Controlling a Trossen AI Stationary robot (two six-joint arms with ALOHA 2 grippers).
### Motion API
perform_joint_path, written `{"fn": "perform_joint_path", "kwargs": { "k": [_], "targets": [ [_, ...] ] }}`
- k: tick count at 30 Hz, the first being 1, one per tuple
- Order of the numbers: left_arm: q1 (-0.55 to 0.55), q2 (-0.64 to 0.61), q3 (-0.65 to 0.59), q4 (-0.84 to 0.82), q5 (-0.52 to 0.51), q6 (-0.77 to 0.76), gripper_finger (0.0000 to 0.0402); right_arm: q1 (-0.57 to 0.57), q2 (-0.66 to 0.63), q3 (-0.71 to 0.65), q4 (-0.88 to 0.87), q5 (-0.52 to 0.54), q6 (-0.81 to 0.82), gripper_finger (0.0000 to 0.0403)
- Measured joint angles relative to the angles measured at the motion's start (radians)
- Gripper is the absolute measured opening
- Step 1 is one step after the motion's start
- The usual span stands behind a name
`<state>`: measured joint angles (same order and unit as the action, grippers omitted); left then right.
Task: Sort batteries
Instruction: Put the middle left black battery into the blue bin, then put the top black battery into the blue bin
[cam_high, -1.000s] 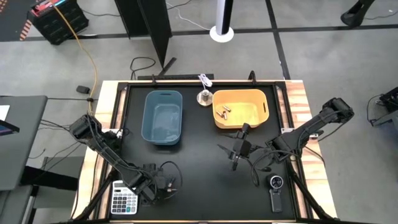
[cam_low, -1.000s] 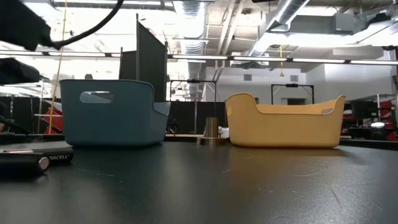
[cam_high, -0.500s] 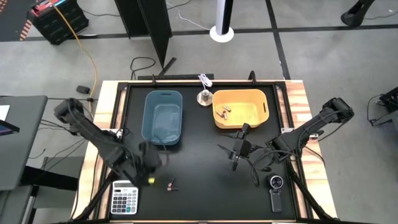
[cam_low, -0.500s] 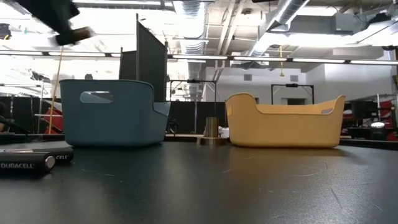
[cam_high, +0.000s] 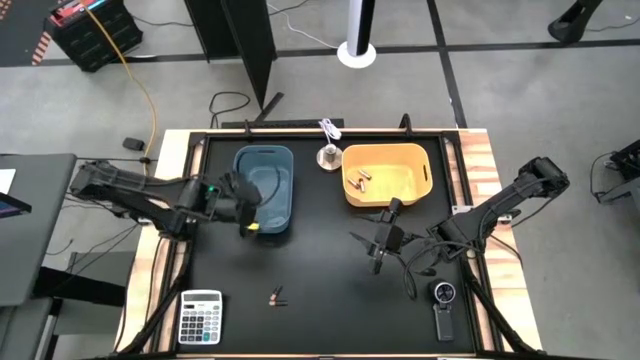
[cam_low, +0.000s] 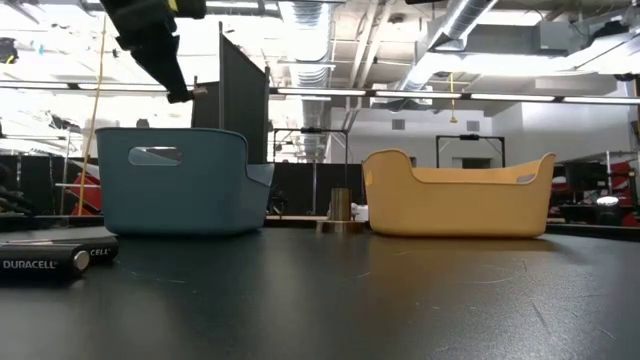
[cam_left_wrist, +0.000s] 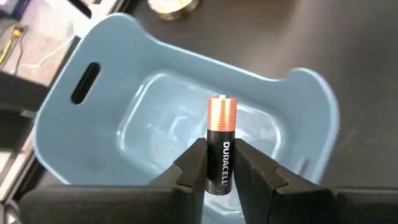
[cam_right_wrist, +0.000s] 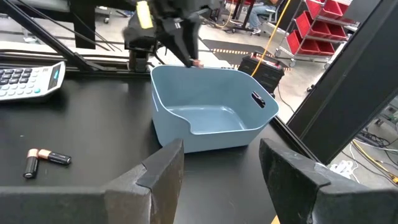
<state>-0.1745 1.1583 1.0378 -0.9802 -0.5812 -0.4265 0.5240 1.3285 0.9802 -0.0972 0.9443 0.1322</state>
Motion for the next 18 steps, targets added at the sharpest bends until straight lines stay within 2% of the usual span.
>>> {"fn": "perform_joint_path", "kwargs": {
  "k": [3,7,11,14,18],
  "targets": [
    [0.050,0.003,0.000,-0.009,0.004,0.011,0.0106,0.000,0.000,0.000,0.000,0.000,-0.001,0.0226],
    [0.064,0.002,0.000,-0.004,0.035,0.023,0.0156,0.000,0.000,0.000,-0.006,0.000,-0.001,0.0226],
    [0.037,0.001,0.000,0.014,0.146,0.013,0.0195,0.000,0.000,0.000,-0.010,0.000,-0.001,0.0226],
    [-0.016,0.002,0.000,0.065,0.254,-0.033,0.0203,0.000,0.000,0.000,-0.011,0.000,-0.001,0.0226],
    [-0.133,0.001,0.000,0.142,0.272,-0.076,0.0195,-0.001,0.000,0.000,-0.011,0.000,-0.001,0.0226]
  ]
}}
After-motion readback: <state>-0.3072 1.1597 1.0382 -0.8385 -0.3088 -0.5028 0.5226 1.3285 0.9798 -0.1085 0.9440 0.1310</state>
